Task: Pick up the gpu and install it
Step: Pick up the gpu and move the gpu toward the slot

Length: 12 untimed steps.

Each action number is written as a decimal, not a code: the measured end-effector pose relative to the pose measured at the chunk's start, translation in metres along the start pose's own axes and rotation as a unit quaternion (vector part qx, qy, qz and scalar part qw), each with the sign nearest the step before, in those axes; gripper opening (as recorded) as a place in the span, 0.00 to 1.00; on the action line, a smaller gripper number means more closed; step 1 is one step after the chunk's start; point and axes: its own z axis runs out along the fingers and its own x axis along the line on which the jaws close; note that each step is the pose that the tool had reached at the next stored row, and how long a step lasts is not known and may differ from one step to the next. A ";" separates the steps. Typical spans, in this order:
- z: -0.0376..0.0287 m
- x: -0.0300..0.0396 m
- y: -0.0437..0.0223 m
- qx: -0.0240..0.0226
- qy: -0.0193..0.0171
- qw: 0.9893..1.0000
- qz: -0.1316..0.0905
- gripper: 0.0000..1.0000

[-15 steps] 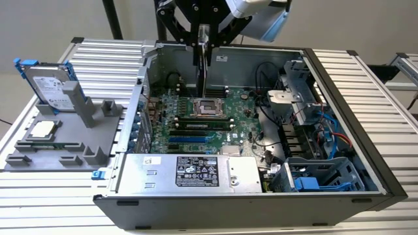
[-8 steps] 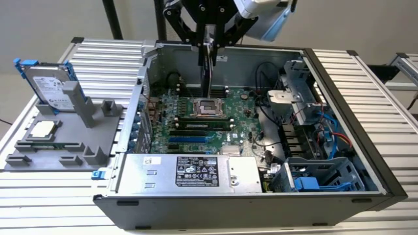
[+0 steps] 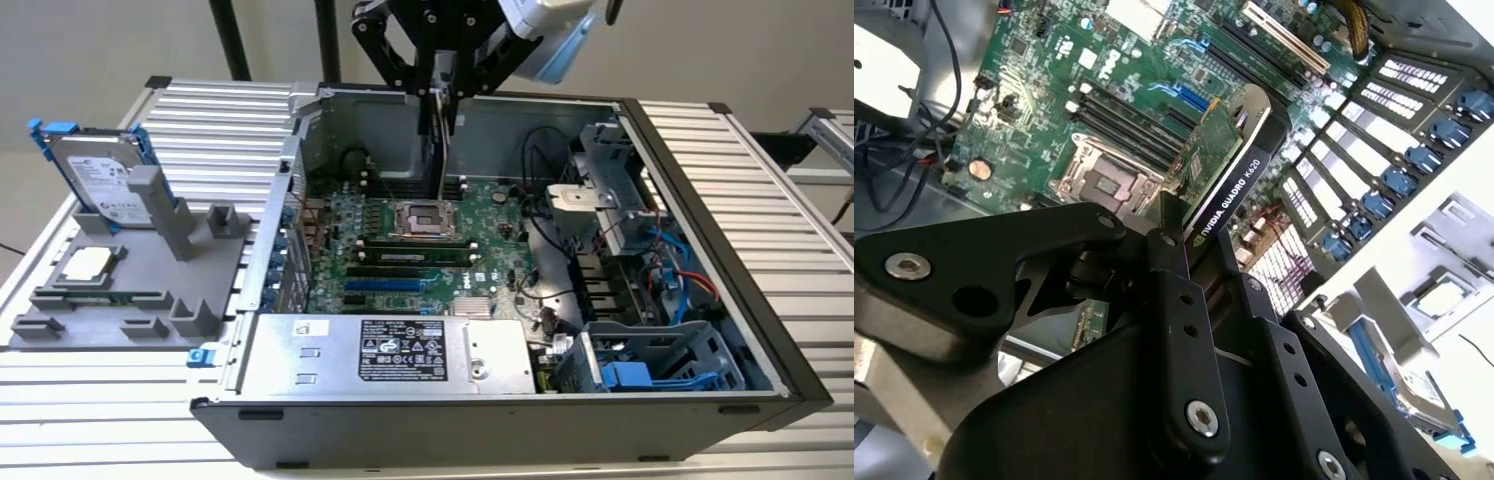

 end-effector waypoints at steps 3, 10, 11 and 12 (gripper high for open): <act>0.0000 -0.0006 0.0001 0.000 0.000 1.000 0.000 0.00; 0.0000 -0.0007 0.0001 0.000 0.000 1.000 0.000 0.00; 0.0000 -0.0007 0.0001 0.000 0.000 1.000 0.000 0.00; 0.0000 -0.0009 0.0001 0.000 0.000 1.000 0.000 0.00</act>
